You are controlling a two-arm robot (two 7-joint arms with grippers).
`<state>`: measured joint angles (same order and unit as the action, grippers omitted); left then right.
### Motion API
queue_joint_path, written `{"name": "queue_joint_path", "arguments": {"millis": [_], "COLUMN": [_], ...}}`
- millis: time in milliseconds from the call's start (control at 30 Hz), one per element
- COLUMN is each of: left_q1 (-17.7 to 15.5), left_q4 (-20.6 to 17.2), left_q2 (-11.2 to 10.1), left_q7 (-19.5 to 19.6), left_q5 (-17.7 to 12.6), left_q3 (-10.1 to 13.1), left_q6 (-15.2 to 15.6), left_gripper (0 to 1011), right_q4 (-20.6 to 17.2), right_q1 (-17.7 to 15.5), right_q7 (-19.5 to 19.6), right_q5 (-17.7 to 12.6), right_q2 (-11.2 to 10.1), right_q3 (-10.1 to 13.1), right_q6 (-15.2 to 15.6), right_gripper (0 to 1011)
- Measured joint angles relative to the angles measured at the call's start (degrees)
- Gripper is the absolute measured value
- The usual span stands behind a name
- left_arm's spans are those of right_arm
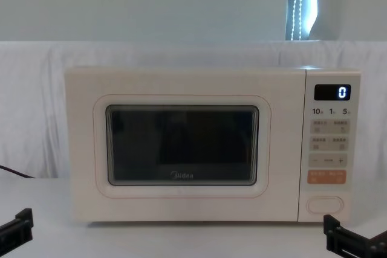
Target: Press the button to open the microwave door with one hand; close the microwave door with the other hand.
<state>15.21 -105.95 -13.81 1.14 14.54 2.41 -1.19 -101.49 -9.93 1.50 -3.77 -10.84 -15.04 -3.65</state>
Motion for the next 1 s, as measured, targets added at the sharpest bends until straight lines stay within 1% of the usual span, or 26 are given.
{"name": "queue_joint_path", "arguments": {"millis": [1000], "left_q1": [0.00], "left_q4": [0.00], "left_q2": [0.00], "left_q7": [0.00], "left_q5": [0.00], "left_q3": [0.00], "left_q6": [0.00], "left_gripper": [1001], "right_q4": [0.00], "right_q1": [0.00], "right_q7": [0.00], "right_q5": [0.00], "right_q2": [0.00], "right_q3": [0.00], "right_q6": [0.00], "right_gripper": [1002]}}
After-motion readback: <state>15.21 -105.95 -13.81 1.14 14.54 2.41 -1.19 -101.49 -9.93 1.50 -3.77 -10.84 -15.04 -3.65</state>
